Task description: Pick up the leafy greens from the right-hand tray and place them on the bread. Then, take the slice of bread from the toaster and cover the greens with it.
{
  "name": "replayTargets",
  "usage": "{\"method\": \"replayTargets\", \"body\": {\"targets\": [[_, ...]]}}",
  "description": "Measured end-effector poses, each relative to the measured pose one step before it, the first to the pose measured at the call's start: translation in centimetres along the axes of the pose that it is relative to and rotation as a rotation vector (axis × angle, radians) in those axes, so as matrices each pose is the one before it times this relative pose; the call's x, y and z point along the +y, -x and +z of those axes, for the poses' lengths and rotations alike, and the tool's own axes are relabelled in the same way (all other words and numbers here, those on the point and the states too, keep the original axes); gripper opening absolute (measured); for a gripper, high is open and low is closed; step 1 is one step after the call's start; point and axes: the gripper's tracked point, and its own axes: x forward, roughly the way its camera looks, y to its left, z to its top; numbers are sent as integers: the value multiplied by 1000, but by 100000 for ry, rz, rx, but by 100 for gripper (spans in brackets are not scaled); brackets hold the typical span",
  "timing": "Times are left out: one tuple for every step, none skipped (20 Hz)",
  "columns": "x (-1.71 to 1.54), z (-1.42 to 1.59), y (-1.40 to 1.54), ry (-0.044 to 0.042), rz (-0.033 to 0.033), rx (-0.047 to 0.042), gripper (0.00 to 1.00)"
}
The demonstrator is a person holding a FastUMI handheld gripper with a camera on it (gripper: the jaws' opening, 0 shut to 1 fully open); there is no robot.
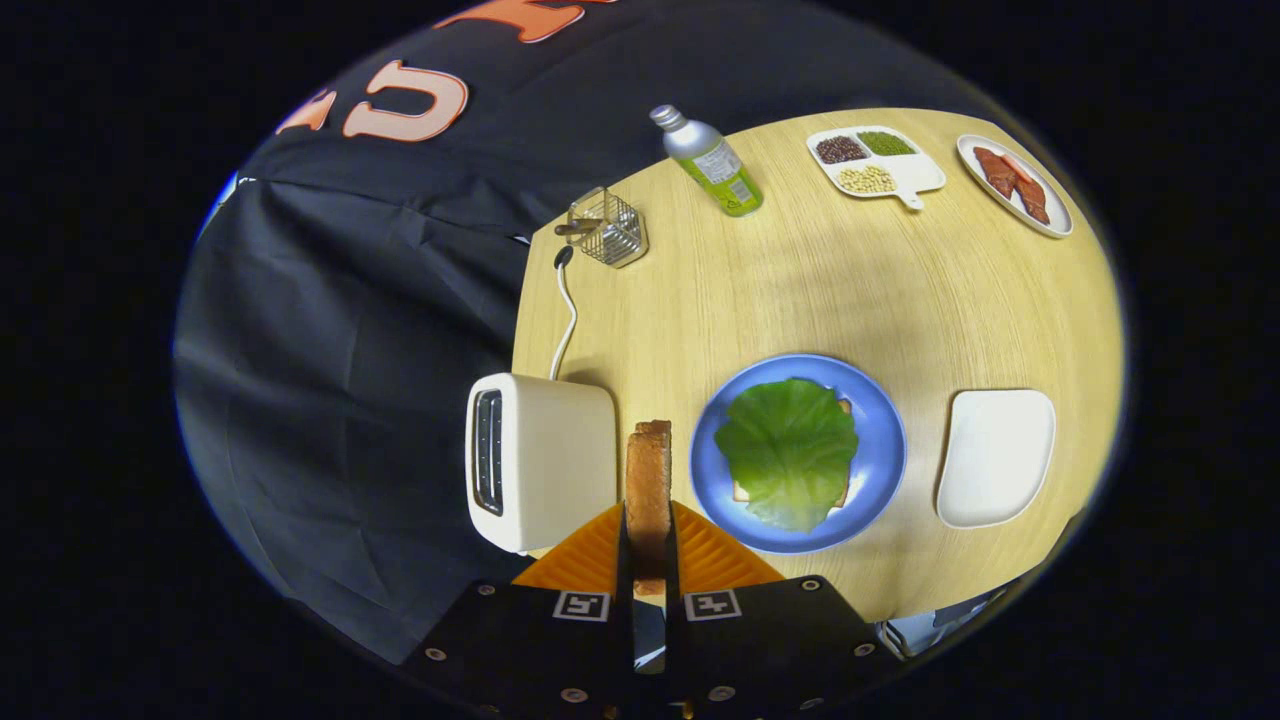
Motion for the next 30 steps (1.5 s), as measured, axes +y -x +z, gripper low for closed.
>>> {"method": "replayTargets", "body": {"targets": [[-712, -204, -254, 95, -220, 553, 13], [-639, -85, -374, -60, -192, 423, 13], [-559, -135, -286, 161, -120, 351, 13], [-536, 3, -366, 287, -59, 291, 13], [-493, -239, -304, 344, 270, 193, 13], [-451, 24, -408, 276, 558, -215, 13], [-539, 73, -527, -166, 546, -47, 13], [-387, -73, -386, -395, 734, -139, 13], [-574, -84, 46, -95, 730, -553, 13], [-167, 23, -308, 46, 1032, -638, 13], [-36, 213, -235, 641, 1901, -1416, 13], [-248, 124, -348, 315, 845, -930, 13], [-334, 38, -272, -233, -51, -183, 13], [-741, 45, -281, -133, -1741, -520, 13], [-833, 134, -263, -62, -2302, -545, 13], [-493, 128, -224, 4, -1367, -893, 13], [-378, 223, -184, -565, -681, -861, 13], [-197, -13, -58, -675, -147, -523, 14], [-276, 26, -85, -663, -243, 114, 15], [-422, -133, -85, -1036, -1049, 696, 16], [-197, -685, -228, -2102, -1197, 1928, 17], [2, 94, 91, -2040, 492, -518, 19], [-78, 306, 14, -837, -76, -1198, 20], [-321, 230, 222, 218, -1129, -1545, 24], [-140, 174, 135, 300, -142, -903, 27], [145, -154, 205, -722, 359, 18, 33], [506, -176, 544, -1602, 2034, 442, 38], [700, 270, 736, -1302, 2966, -1239, 43], [729, 510, 728, -224, 2132, -2196, 46], [545, 761, 911, 1385, 1363, -2644, 48]]}}
